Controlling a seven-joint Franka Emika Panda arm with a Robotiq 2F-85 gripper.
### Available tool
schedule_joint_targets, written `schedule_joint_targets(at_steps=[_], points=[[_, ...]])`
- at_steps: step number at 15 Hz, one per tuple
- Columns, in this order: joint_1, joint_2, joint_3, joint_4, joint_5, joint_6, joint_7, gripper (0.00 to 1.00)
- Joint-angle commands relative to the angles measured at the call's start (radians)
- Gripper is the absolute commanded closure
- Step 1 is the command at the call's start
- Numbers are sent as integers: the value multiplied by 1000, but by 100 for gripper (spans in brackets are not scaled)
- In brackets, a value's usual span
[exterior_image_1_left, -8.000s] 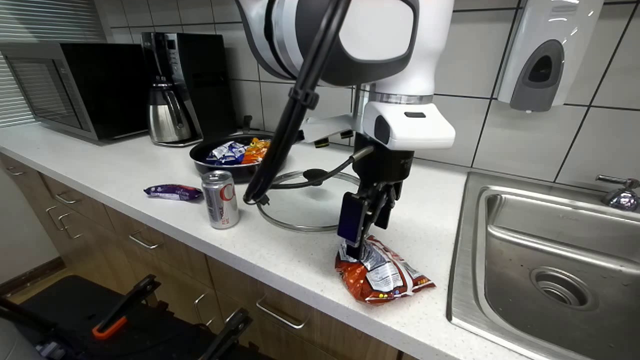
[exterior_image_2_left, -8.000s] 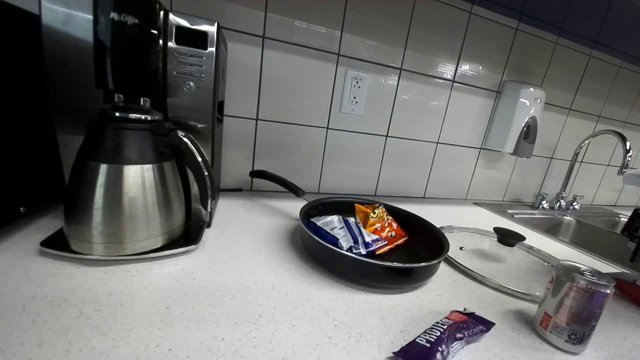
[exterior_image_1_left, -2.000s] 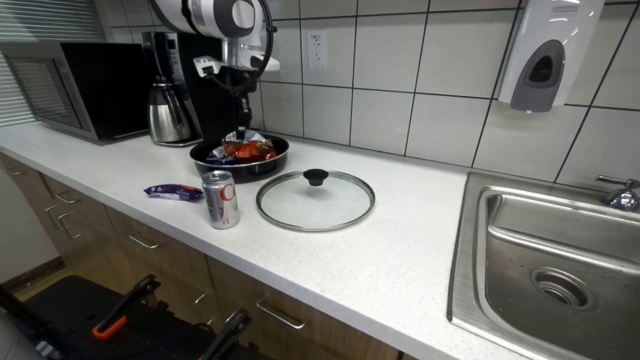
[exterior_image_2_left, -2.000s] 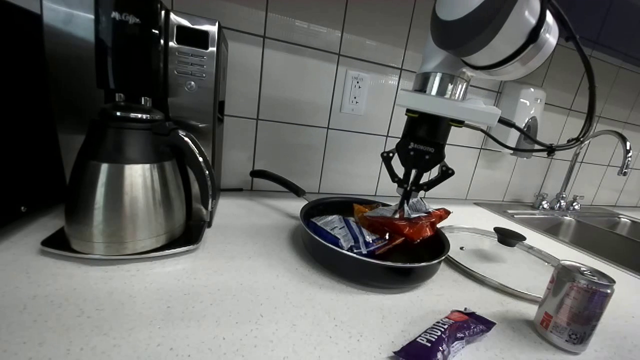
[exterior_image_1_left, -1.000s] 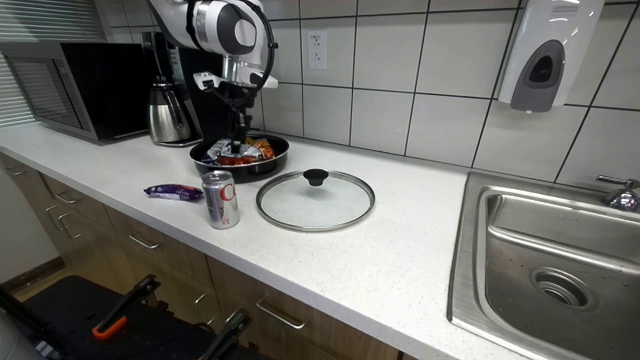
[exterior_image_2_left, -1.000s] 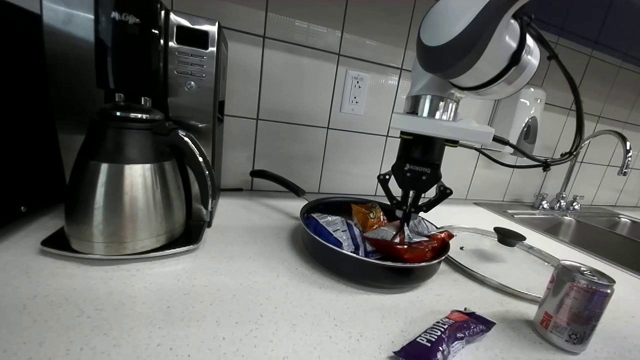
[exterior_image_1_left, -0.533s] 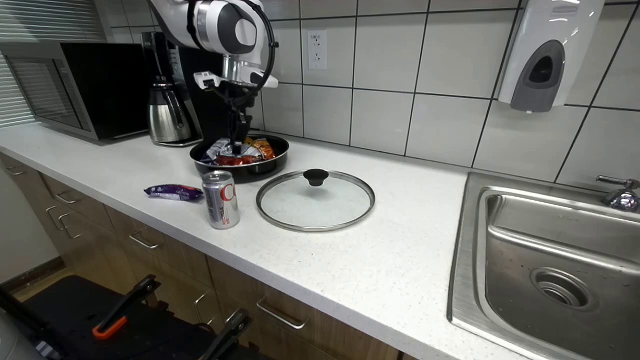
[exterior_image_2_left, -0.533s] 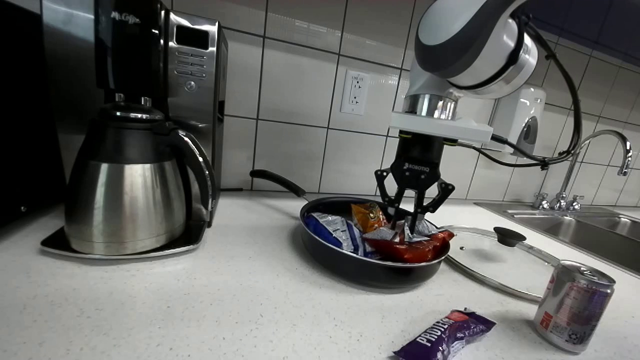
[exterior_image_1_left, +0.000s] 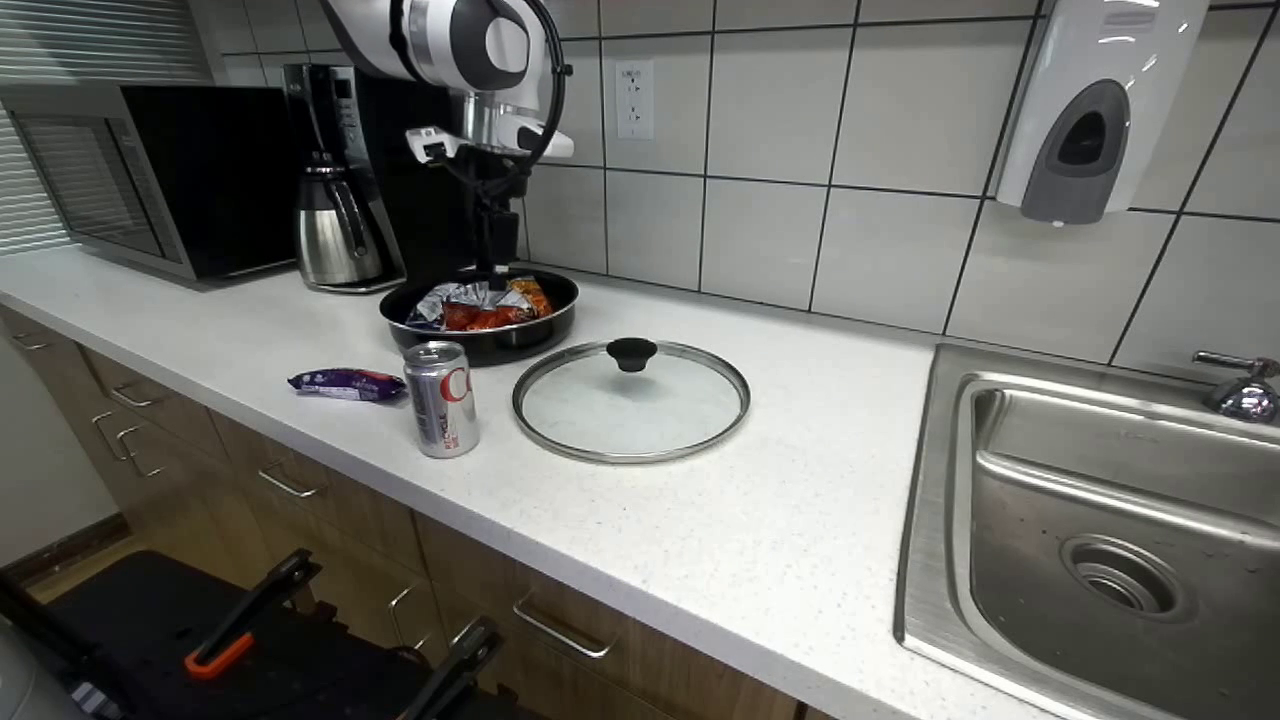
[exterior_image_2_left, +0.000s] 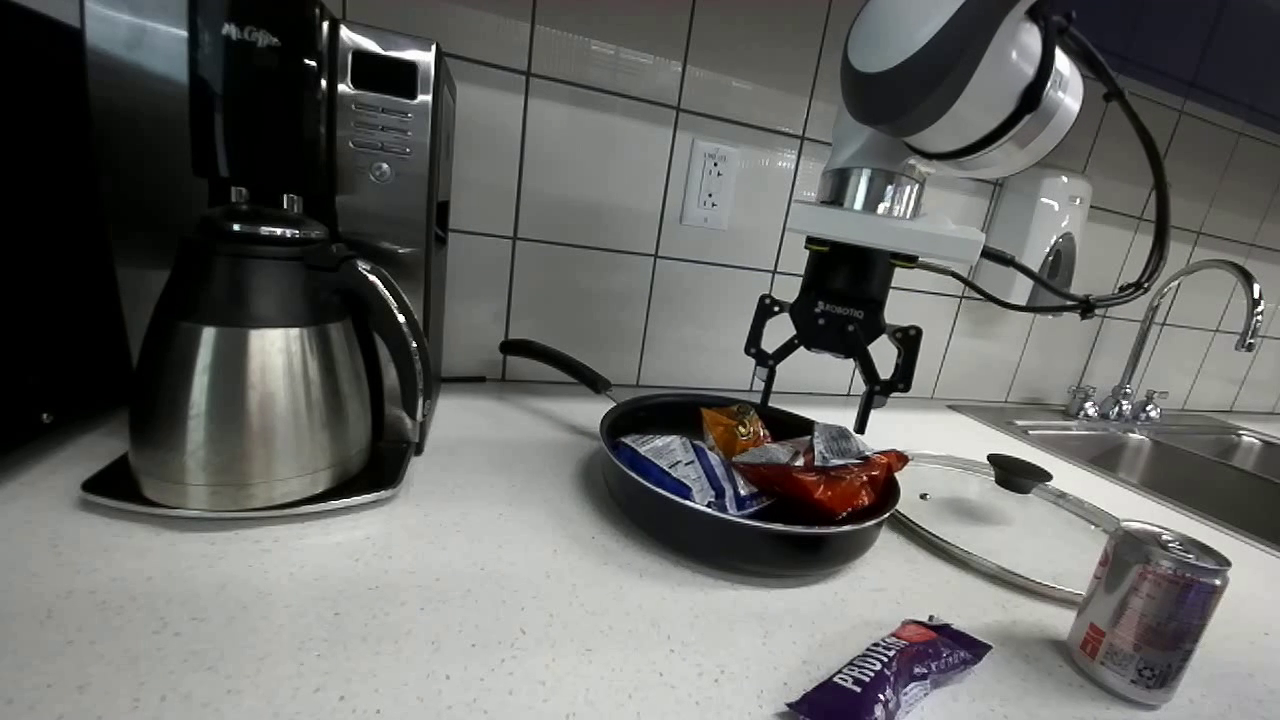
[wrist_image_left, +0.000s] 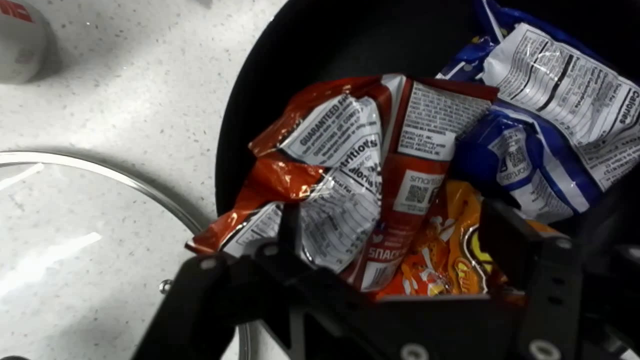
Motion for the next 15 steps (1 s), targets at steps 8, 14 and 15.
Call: schedule_joint_targets(at_steps=[8,14,15], points=[[-20,-50,-48,1,-7,-34,80,0],[-35,-121,-77,-74,-29,5,105,0],[-36,-137,-80,-94,-36,15,106,0]])
